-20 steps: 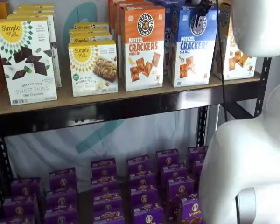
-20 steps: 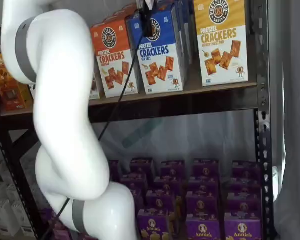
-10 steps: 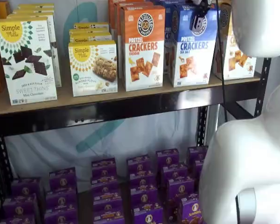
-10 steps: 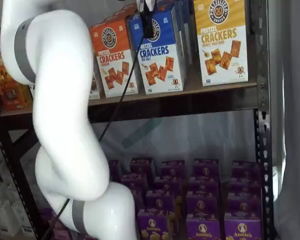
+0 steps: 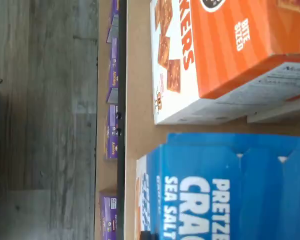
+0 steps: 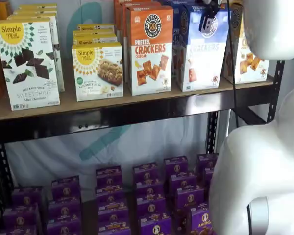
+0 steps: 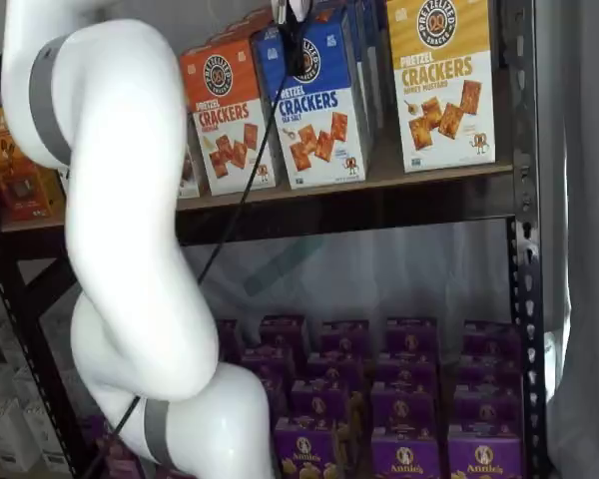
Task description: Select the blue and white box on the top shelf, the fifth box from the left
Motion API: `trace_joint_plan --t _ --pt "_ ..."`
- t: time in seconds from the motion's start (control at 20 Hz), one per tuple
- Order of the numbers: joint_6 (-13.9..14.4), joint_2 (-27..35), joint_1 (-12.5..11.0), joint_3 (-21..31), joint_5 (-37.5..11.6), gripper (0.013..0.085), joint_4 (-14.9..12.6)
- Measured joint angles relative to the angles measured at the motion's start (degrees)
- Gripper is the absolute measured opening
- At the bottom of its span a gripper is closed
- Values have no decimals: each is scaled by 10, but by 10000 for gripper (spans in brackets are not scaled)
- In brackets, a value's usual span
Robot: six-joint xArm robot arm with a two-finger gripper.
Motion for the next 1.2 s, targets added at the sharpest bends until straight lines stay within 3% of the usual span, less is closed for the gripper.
trace_joint_plan --t 0.15,0.2,0.45,0.8,1.2 --pt "0 -3 0 2 1 610 0" --pt "0 -4 -1 2 1 570 1" --pt "-1 -7 -3 3 6 570 4" --pt "1 -6 -5 -22 57 570 2" --pt "-6 -42 -25 -15 113 570 18"
